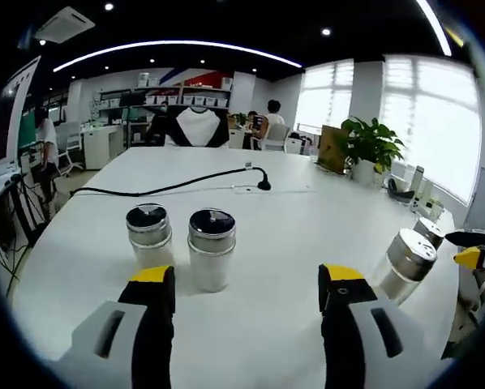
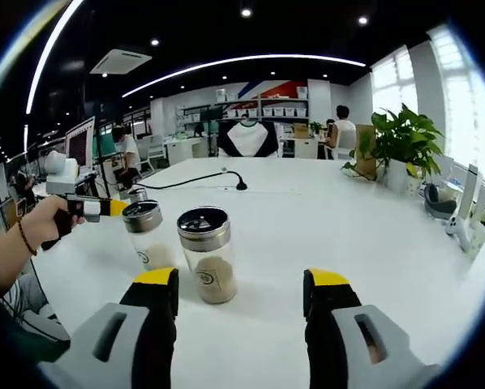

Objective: Rotate the seasoning bottle until the label or dispensing opening points toward the visible target arrow and the bottle remains upright within the marked orientation range

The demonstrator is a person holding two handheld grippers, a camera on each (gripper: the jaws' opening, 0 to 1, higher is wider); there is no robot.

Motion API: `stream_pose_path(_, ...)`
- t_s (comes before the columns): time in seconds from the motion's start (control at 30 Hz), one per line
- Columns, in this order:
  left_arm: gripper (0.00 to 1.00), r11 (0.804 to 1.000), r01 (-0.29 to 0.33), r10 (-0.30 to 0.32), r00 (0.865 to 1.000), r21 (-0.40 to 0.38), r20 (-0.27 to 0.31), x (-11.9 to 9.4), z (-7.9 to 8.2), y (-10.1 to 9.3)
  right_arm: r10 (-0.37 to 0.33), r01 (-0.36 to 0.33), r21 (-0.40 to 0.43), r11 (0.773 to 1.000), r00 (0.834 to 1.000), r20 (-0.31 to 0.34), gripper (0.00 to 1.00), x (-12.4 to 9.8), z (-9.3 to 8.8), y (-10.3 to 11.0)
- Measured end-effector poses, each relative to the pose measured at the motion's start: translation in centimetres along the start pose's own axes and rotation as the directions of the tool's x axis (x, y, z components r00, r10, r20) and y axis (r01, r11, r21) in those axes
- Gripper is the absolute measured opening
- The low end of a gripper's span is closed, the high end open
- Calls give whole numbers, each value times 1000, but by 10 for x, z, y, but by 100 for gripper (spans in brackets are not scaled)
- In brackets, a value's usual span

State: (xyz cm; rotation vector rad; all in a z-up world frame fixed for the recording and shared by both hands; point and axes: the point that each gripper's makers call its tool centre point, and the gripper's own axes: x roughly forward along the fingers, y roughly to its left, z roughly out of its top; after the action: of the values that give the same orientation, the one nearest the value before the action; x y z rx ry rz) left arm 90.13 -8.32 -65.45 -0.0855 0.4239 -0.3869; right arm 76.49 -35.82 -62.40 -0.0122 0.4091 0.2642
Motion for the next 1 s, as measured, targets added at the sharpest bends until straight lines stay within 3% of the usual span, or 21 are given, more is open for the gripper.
stream_pose_path(0.2,75,1000,-4,3,1000,-19,-13,14,-4,5,-19,19,23,1000,1000,19,60,-2,1,-4)
stream_pose_path(0.4,73,999,-9,8,1000,-37,-15,27,-4,8,-24,24,-4,1000,1000,11,60,-3,2,-6)
stream_pose_path(1.0,62,999,-41,41,999,1,-2,52,3,15,-35,35,6,999,999,29,60,-6,5,-6)
